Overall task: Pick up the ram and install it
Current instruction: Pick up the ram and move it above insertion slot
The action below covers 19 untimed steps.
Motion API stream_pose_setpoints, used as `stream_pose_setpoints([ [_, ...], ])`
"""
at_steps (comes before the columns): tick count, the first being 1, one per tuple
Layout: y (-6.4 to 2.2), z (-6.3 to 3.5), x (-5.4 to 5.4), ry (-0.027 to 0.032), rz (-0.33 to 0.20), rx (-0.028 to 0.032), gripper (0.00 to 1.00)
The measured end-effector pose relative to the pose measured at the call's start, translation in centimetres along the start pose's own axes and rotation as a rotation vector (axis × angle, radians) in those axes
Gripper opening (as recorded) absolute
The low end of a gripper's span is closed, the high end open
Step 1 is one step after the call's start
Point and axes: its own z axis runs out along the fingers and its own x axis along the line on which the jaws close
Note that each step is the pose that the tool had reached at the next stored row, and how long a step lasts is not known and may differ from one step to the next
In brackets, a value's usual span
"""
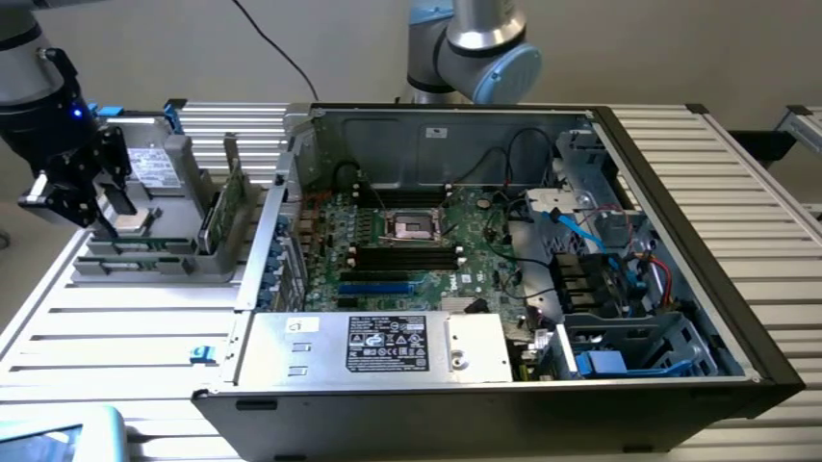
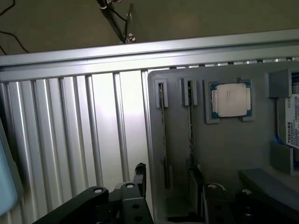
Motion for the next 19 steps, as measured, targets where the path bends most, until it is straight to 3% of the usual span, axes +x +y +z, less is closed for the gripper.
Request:
stream_pose_setpoints([
  [19, 0.02, 3.46, 0.0, -0.0001, -0.026, 0.0002, 0.49],
])
